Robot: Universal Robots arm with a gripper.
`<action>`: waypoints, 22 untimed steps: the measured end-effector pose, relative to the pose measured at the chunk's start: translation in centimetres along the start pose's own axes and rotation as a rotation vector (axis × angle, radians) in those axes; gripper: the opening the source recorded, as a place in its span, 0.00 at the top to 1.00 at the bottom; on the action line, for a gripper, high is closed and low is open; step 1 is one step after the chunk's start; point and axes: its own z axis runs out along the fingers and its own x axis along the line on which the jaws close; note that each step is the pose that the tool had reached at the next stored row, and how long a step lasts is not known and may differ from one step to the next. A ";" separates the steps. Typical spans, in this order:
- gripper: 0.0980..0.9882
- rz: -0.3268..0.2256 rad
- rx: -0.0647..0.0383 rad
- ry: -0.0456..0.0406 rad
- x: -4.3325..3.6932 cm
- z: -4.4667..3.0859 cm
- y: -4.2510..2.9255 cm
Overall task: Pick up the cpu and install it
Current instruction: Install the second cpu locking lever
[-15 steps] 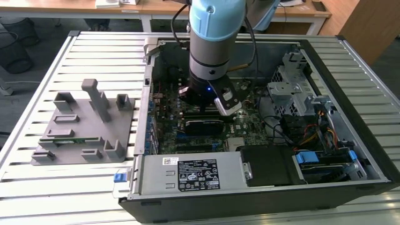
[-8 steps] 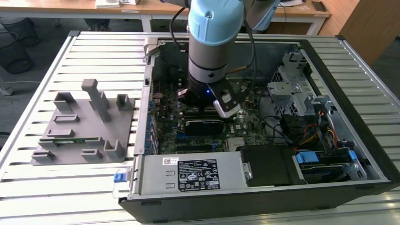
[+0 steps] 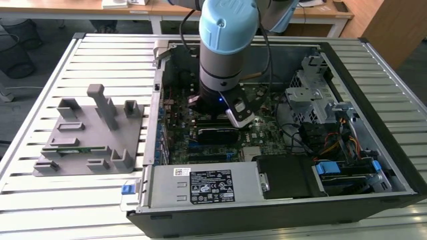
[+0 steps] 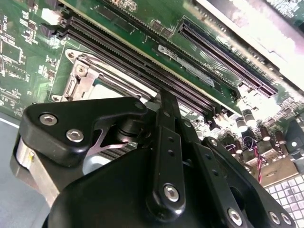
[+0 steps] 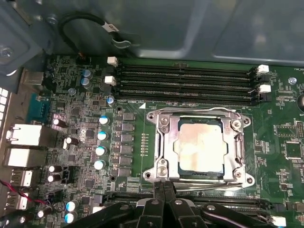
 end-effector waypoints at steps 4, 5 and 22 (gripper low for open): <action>0.99 0.000 -0.006 -0.0003 0.13 0.01 -0.30; 0.99 0.000 -0.009 -0.0005 0.15 0.00 -0.42; 0.99 0.000 -0.068 -0.0025 0.72 0.42 -0.91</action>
